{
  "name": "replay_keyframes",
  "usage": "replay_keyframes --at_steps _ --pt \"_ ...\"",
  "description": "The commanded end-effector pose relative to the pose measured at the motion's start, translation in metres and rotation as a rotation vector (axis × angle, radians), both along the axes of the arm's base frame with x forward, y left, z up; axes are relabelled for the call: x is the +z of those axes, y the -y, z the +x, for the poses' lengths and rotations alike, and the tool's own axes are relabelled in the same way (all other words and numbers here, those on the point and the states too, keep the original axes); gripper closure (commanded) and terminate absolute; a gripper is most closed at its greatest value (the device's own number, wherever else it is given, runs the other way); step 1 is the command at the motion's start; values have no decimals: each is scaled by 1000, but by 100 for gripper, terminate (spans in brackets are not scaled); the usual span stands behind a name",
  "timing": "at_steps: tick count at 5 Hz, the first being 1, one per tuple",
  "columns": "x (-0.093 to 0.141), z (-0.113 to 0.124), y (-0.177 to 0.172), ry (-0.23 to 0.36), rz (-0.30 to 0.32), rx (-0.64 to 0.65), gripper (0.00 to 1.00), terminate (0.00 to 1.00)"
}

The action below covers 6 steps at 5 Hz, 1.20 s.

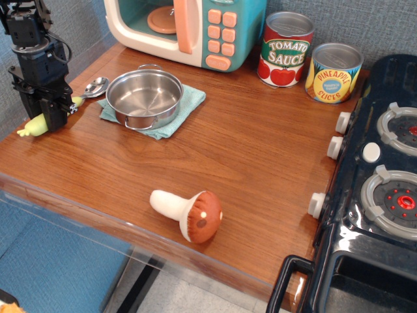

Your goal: Place the yellow spoon on the other side of the silver pot.

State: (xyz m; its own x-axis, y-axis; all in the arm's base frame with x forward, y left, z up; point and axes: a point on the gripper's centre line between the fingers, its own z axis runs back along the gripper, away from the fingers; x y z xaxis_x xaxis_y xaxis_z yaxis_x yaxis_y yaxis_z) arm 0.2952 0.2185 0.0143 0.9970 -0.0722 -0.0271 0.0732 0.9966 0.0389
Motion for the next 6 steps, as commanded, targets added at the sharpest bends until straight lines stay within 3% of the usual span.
replay_keyframes --at_steps 1,2,6 --pt "69 -6 5 133 17 -46 0 0" --pt "81 -9 8 134 26 -77 0 0" --pt "81 -9 8 134 26 -77 0 0"
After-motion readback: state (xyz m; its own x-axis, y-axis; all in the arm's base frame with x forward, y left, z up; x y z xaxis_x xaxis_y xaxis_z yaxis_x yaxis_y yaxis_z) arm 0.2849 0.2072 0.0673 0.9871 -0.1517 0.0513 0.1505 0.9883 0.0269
